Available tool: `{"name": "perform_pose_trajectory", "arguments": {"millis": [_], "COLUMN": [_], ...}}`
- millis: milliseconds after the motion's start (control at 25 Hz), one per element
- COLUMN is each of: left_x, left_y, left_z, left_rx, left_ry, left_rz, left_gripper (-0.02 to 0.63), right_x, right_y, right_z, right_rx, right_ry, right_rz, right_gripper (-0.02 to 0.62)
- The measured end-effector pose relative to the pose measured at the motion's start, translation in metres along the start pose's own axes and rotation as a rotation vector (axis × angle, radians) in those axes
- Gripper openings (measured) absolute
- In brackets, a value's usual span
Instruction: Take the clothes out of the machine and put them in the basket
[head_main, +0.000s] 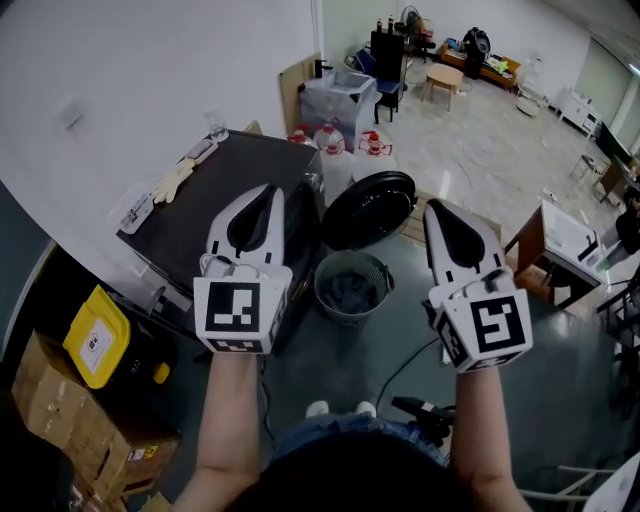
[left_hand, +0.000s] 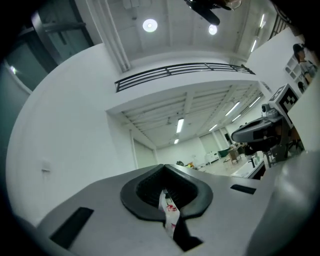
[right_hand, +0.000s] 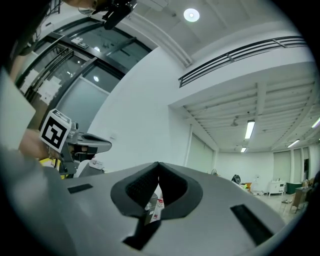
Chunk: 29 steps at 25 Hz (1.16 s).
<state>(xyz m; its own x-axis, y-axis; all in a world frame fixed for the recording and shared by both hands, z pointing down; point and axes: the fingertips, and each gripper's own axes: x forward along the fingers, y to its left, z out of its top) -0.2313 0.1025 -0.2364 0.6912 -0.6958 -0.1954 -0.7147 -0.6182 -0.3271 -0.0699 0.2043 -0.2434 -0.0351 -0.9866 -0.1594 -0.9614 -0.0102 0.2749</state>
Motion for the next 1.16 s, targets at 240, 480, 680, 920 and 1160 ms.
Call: {"name": "perform_pose_trajectory", "arguments": {"millis": [240,480,680,920,1160], "left_x": [-0.003,0.001,0.005,0.010,0.010], "left_y": [0.017,0.017,0.016,0.014,0.026], "left_z": [0.001,-0.006,-0.009,-0.009,-0.012], "left_rx": [0.006,-0.008,-0.005,0.025,0.027], "left_ry": [0.003,0.016,0.017,0.024,0.021], "left_rz": [0.083,0.048,0.022,-0.009,-0.003], "left_gripper": [0.000,0.000,0.000,0.000,0.000], "right_x": [0.005,0.012,0.017,0.023,0.031], "right_y": [0.004,0.001,-0.001,-0.003,0.001], "right_z": [0.002,-0.001,-0.006,-0.006,-0.012], "right_rx": [-0.021,-0.041,-0.033,-0.039,-0.057], "right_ry": [-0.006,0.002,0.033,0.056,0.071], "right_rz": [0.049,0.054,0.039,0.024,0.006], "right_gripper": [0.003,0.003,0.003,0.003,0.003]}}
